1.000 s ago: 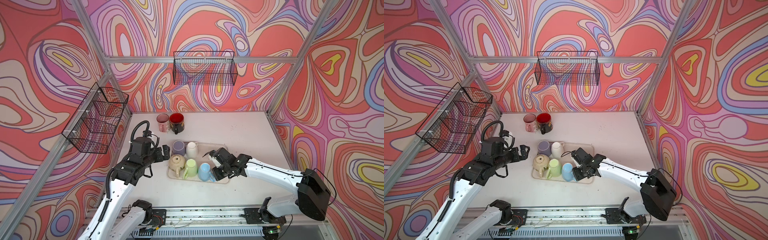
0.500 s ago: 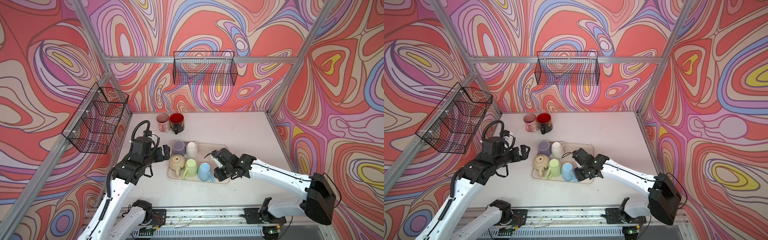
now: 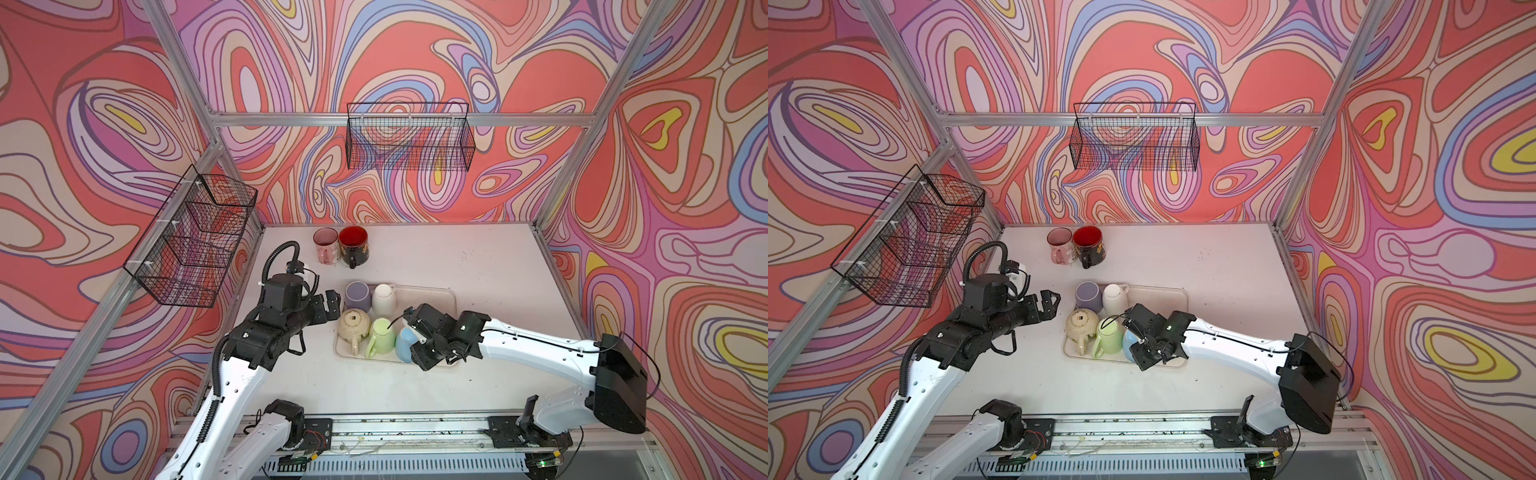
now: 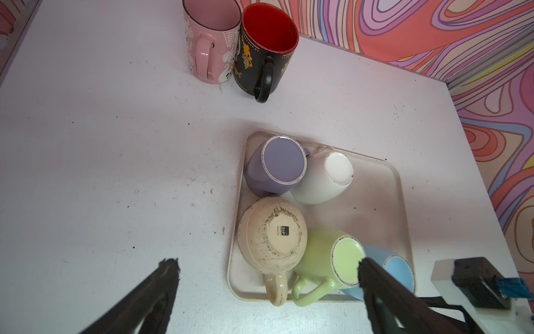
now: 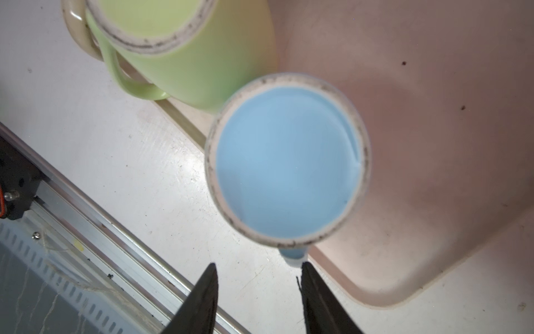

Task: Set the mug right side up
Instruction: 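Lower the right gripper and grasp the light blue mug's base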

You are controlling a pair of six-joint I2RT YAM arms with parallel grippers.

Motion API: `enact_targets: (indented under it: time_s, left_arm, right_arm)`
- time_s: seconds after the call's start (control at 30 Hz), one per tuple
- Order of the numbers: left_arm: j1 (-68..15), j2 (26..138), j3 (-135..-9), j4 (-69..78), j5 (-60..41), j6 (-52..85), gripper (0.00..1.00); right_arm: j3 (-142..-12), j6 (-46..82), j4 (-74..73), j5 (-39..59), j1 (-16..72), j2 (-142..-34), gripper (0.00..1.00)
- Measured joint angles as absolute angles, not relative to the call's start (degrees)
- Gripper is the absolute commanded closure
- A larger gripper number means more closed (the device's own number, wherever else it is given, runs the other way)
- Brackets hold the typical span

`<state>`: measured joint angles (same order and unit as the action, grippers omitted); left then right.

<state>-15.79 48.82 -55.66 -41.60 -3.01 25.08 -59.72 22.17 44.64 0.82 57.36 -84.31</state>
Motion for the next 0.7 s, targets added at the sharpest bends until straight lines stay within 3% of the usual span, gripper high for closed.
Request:
enact_targets:
  time_s: [0.37,0.7]
  left_arm:
    - [-15.79,48.84,-55.64,-41.60,-3.66,25.08,0.00]
    - [-15.79,49.54,-55.59,-41.60,-4.51,25.08,0.00]
  right_arm:
    - [-61.08,22.20,44.80,-2.17,57.49,-89.49,0.62]
    - [-62.96,22.15,45.84,-4.64,57.54,-92.16,0.77]
